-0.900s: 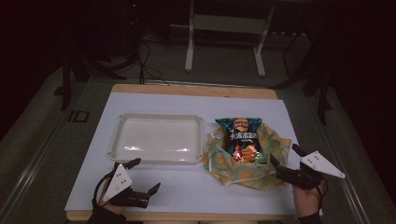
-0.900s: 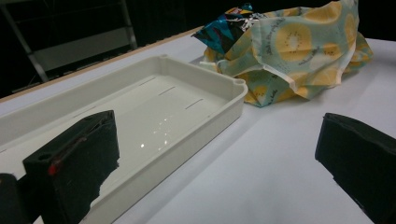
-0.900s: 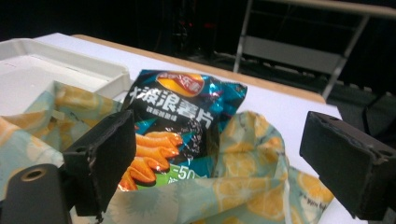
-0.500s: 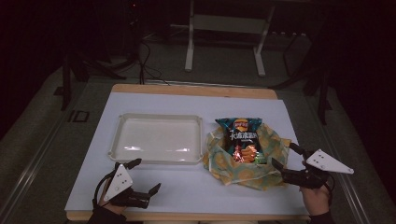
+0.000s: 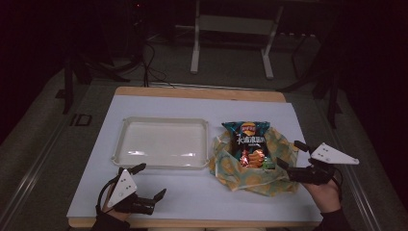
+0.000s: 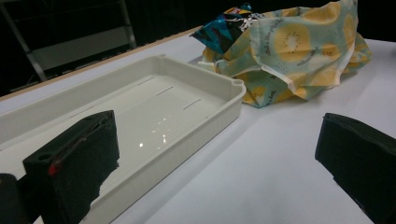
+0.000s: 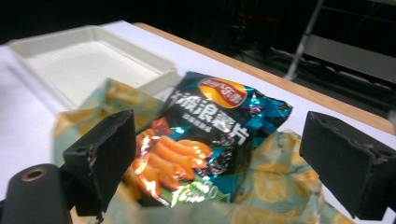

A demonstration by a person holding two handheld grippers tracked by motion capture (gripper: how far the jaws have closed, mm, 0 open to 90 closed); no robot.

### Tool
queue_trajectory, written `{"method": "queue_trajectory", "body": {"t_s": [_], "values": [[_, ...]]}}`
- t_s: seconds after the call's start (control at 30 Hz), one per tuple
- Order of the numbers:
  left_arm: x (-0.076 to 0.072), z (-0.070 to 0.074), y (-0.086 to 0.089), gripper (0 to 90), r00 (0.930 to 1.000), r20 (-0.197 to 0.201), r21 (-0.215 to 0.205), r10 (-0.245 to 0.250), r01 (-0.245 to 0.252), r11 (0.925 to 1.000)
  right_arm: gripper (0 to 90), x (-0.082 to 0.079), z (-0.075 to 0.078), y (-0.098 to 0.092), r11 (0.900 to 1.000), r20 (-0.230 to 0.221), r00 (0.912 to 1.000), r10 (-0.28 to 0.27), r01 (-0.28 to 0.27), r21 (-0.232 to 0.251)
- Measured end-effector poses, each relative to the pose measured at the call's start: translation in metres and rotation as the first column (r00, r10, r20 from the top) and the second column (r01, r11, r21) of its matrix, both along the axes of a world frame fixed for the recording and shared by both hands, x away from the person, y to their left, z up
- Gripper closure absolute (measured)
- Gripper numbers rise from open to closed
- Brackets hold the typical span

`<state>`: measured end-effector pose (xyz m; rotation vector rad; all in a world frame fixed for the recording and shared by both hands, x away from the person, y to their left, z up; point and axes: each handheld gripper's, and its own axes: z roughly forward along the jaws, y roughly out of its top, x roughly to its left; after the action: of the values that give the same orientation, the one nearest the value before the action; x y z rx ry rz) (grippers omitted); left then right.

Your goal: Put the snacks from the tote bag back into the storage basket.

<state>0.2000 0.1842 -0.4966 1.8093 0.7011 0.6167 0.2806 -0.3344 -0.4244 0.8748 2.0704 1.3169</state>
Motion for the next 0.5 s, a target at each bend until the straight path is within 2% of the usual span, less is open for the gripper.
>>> {"method": "queue_trajectory", "body": {"t_s": [0.13, 0.27, 0.33, 0.5], "values": [[0.0, 0.0, 0.0, 0.2, 1.0, -0.002, 0.002, -0.001, 0.001, 1.0, 13.0, 0.016, 0.002, 0.007, 1.0, -0.045, 0.999, 0.008, -0.008, 0.0], [0.0, 0.0, 0.0, 0.2, 1.0, -0.002, 0.0, -0.001, 0.001, 1.0, 13.1, 0.03, 0.004, 0.014, 1.0, -0.025, 0.9997, -0.001, 0.001, -0.024], [0.0, 0.0, 0.0, 0.2, 1.0, -0.001, -0.001, -0.001, 0.001, 1.0, 12.8, 0.038, 0.005, 0.016, 1.0, -0.031, 0.9995, -0.008, 0.008, -0.014], [0.0, 0.0, 0.0, 0.2, 1.0, -0.001, 0.0, -0.003, 0.003, 1.0, 10.6, 0.054, 0.007, 0.017, 1.0, -0.007, 0.9999, -0.009, 0.009, -0.009]]}}
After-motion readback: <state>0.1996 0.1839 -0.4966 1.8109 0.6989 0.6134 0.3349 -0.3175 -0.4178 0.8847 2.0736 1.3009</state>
